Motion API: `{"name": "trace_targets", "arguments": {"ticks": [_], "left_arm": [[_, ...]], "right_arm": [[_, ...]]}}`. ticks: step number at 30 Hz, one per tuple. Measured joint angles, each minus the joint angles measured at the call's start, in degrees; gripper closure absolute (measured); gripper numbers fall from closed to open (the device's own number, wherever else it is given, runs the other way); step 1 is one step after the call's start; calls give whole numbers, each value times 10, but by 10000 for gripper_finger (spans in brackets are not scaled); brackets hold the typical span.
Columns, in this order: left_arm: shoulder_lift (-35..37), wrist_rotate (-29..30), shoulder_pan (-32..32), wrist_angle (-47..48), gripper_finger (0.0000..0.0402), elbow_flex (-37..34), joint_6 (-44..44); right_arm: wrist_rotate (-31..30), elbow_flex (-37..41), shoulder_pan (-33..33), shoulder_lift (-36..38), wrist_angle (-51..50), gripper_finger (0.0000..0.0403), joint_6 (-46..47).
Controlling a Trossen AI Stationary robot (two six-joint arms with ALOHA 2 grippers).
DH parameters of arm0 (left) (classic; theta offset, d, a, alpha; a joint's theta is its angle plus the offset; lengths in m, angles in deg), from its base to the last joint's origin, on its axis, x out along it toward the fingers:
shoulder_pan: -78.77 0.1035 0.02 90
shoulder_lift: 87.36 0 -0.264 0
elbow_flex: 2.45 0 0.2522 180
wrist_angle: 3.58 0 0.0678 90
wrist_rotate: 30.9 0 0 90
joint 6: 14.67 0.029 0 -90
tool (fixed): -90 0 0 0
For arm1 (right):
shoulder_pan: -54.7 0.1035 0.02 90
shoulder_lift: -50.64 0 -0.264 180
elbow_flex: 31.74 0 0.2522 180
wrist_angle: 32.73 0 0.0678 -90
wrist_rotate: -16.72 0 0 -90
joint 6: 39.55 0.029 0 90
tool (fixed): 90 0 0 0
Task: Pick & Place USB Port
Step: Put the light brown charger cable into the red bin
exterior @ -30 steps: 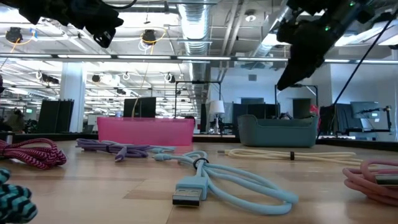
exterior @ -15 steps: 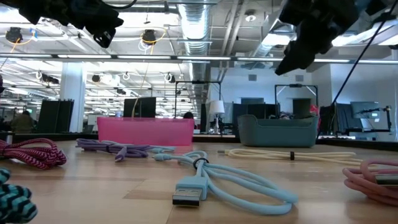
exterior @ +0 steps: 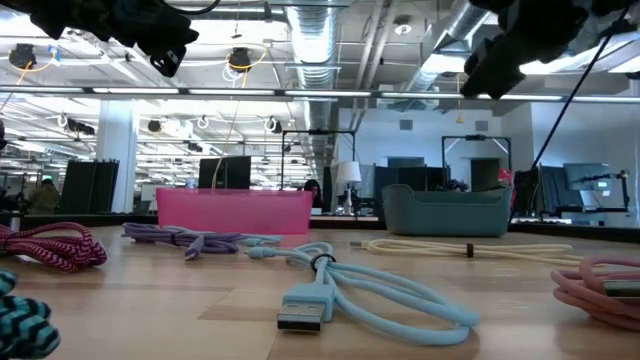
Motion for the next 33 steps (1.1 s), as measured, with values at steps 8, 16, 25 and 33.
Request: {"name": "trace_targets", "arguments": {"ticks": [8, 16, 25, 33], "left_arm": [[0, 0, 0, 0, 314, 0, 0], [0, 0, 0, 0, 314, 0, 0], [0, 0, 0, 2, 314, 0, 0], [0, 0, 0, 2, 314, 0, 0]], "right_arm": [[-1, 0, 33, -25, 50, 272, 110], [-2, 0, 52, -126, 50, 272, 157], [-18, 0, 64, -226, 49, 272, 225], [-2, 0, 67, -253, 51, 272, 256]]}}
